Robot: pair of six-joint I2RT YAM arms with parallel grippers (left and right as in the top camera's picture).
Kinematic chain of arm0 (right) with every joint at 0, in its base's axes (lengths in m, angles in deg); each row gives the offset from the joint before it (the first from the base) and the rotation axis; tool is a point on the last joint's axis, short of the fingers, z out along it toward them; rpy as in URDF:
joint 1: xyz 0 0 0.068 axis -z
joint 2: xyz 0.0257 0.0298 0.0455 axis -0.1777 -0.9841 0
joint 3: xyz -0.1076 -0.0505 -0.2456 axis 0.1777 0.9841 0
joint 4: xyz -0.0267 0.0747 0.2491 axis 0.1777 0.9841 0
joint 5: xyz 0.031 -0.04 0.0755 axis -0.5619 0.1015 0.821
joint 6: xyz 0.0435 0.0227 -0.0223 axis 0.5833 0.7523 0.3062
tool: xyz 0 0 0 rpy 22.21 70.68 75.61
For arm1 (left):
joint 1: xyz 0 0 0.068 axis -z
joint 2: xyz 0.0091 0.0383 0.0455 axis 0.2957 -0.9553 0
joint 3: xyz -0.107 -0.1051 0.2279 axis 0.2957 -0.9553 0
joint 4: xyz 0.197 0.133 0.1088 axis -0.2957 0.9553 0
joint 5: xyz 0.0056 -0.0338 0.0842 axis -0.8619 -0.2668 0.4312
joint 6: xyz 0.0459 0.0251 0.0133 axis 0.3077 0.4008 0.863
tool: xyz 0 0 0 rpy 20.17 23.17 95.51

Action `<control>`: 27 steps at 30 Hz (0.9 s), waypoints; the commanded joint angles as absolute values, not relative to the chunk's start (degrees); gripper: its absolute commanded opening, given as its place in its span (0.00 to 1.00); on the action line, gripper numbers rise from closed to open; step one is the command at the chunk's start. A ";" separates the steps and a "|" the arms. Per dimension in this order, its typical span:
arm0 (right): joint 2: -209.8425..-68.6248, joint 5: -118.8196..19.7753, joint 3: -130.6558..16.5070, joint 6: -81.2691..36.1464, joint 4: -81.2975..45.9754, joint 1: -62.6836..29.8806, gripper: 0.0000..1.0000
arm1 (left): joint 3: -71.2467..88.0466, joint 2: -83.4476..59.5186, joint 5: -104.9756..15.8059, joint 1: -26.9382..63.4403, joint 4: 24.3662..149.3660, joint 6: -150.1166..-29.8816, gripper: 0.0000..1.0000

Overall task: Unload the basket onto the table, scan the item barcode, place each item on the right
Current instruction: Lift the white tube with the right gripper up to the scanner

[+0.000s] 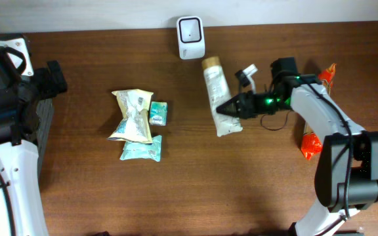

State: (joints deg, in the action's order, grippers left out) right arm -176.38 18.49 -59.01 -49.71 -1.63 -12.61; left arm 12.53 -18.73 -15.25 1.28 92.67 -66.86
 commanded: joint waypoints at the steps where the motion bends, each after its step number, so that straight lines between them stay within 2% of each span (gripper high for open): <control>1: -173.69 31.38 -61.59 -52.37 -1.83 -10.69 0.04 | 12.99 -17.92 -15.71 1.17 92.63 -67.43 0.99; 14: -167.00 29.39 -76.89 -44.46 -1.85 -10.86 0.04 | 12.99 -17.92 -15.71 1.17 92.60 -67.43 0.99; 15: -167.02 24.04 -77.74 -42.43 -1.87 -11.39 0.04 | 12.99 -17.92 -15.71 1.17 92.63 -67.43 0.99; 16: -167.02 9.76 -78.96 -38.04 -1.83 -13.27 0.04 | 12.99 -17.92 -15.71 1.17 92.63 -67.43 0.99; 18: -167.22 -8.29 -81.15 -35.78 -1.76 -18.14 0.04 | 12.99 -17.92 -15.71 1.17 92.60 -67.43 0.99; 21: -169.71 -29.01 -88.49 -34.43 -0.93 -24.94 0.04 | 12.99 -17.92 -15.71 1.17 92.63 -67.43 0.99; 27: -185.10 -51.89 -112.14 -38.56 3.77 -30.90 0.04 | 12.99 -17.92 -15.71 1.17 92.63 -67.43 0.99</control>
